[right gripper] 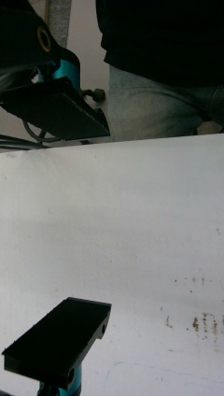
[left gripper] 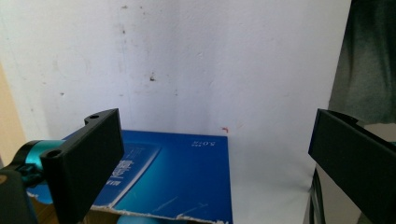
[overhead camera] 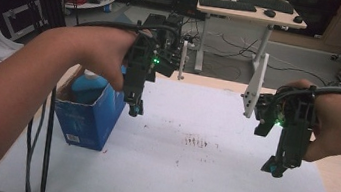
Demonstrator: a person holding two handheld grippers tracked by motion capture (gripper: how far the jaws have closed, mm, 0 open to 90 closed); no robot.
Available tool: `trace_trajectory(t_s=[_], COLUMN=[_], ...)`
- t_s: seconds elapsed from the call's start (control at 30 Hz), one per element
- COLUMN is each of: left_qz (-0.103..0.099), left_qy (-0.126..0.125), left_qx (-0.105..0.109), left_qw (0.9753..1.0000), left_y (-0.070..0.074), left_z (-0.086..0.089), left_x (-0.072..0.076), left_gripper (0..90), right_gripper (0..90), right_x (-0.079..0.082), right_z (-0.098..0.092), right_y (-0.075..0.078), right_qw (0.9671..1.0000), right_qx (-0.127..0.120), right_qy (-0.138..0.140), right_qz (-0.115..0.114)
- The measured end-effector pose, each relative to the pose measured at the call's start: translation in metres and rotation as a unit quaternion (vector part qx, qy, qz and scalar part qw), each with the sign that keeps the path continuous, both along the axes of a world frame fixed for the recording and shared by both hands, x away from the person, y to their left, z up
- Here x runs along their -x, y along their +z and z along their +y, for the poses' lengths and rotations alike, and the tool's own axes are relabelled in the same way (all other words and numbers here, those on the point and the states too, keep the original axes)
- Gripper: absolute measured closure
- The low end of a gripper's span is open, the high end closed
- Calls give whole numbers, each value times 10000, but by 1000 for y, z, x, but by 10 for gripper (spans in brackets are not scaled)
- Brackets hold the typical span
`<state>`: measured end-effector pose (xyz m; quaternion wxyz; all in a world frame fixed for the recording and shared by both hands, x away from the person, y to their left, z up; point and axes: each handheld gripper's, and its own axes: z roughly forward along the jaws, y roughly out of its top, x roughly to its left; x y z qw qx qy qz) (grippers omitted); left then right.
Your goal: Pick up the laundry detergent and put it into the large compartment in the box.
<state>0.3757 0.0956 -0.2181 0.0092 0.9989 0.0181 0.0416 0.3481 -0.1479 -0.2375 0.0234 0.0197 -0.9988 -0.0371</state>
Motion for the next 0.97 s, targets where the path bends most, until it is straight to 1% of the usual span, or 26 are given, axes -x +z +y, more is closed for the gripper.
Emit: trace_trajectory(t_s=[0.07,0.3,0.47,0.7,0.83,0.97], left_qz=[36,16,29,50,43,45], left_qy=[16,61,82,124,121,102], left_qx=[-39,-53,-45,-110,-92,-31], left_qw=[10000,10000,10000,9999,9999,9999], left_y=[-2,-5,-6,-10,-10,-10], left_z=[-1,-2,-1,1,1,-1], left_x=[-2,-9,-12,-18,-19,-19], left_gripper=[33,32,32,33,33,32], right_gripper=[127,127,127,127,127,127], right_x=[-1,-2,-5,-6,-6,-5], right_z=[0,1,2,2,1,2], right_y=[0,-2,-3,-3,-3,-3], right_qw=[10000,10000,10000,10000,10000,10000], right_qx=[19,42,54,66,46,85], right_qy=[-14,-19,-34,-27,-42,-43], right_qz=[11,0,12,10,17,-8])
